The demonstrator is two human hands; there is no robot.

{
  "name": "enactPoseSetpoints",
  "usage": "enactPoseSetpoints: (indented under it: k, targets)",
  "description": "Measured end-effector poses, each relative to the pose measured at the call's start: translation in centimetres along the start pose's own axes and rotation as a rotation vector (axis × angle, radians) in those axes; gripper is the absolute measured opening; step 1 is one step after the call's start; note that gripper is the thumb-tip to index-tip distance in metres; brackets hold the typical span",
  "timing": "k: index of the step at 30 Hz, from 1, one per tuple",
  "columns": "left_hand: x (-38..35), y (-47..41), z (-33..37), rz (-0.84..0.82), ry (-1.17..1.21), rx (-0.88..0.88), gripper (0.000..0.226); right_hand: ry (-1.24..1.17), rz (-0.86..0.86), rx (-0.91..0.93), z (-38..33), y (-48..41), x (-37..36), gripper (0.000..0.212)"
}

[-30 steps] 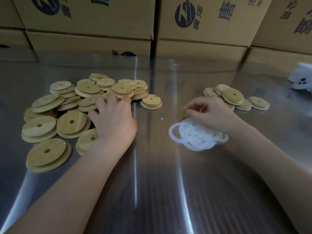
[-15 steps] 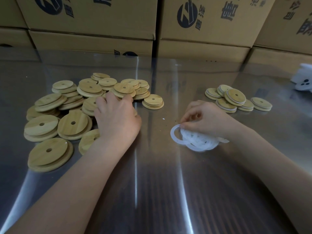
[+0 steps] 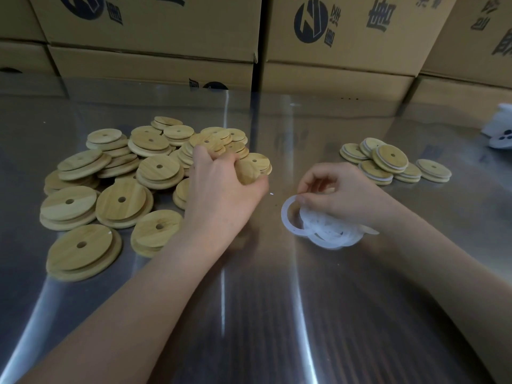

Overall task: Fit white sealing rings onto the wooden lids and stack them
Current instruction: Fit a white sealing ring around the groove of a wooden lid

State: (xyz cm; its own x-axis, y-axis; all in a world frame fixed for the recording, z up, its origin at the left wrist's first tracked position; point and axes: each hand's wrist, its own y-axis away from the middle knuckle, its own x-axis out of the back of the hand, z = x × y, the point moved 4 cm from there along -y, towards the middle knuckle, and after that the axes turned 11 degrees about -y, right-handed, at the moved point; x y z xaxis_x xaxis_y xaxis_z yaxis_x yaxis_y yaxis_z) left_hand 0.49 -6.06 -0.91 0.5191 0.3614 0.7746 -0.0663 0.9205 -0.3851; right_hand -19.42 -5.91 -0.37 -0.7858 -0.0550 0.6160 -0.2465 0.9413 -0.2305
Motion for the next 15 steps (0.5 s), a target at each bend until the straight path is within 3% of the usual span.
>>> enactPoseSetpoints:
  k: [8,15]
  targets:
    - [-0.34,0.05,0.09,-0.105,0.545,0.185,0.039,-0.273,-0.06,-0.009,-0.6,0.23,-0.51,0.012]
    - [-0.81,0.47,0.46,-0.252,0.946,0.377,0.046,-0.421,-0.075,0.014,-1.05,0.39,-0.51,0.011]
